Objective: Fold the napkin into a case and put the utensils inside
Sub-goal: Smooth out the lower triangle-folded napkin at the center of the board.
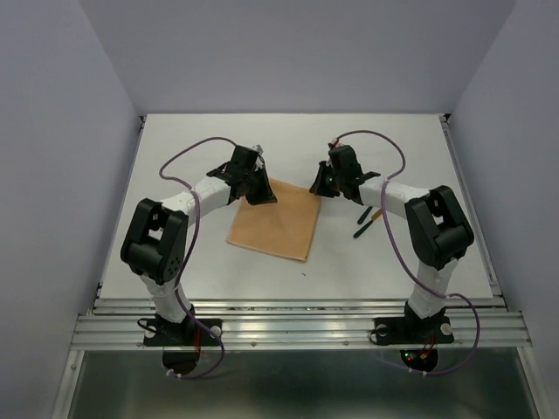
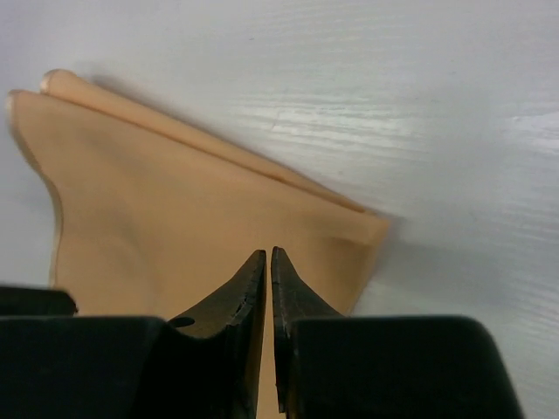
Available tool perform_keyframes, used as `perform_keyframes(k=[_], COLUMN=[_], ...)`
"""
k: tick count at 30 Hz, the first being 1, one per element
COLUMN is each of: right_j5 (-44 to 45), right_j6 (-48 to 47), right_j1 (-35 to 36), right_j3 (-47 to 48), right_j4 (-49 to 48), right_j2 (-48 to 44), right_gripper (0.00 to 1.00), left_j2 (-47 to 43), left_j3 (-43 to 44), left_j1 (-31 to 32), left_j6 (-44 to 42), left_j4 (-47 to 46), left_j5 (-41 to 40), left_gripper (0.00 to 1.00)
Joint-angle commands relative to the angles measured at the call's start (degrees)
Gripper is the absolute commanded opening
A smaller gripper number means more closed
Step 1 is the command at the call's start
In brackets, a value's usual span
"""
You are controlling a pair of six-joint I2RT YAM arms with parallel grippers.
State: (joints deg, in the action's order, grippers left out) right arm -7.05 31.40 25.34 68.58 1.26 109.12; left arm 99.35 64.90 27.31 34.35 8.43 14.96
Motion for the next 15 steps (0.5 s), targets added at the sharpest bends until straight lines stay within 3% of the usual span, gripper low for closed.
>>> perform_keyframes(k=[1, 15], right_j5=[-0.2, -10.8], right_j6=[-0.9, 8.6], right_j1=[2.4, 12.2], right_j3=[-1.4, -20.5], right_j4=[1.3, -4.9], right_j2=[-7.8, -18.0], right_gripper=[0.12, 0.12], left_j2=[1.5, 15.2], left_j3=[6.3, 19.5], left_j1=[-3.8, -8.8], left_j6=[-1.1, -2.6], left_j4=[-0.3, 3.5], left_j5=[0.8, -2.0], left_gripper=[0.0, 0.0])
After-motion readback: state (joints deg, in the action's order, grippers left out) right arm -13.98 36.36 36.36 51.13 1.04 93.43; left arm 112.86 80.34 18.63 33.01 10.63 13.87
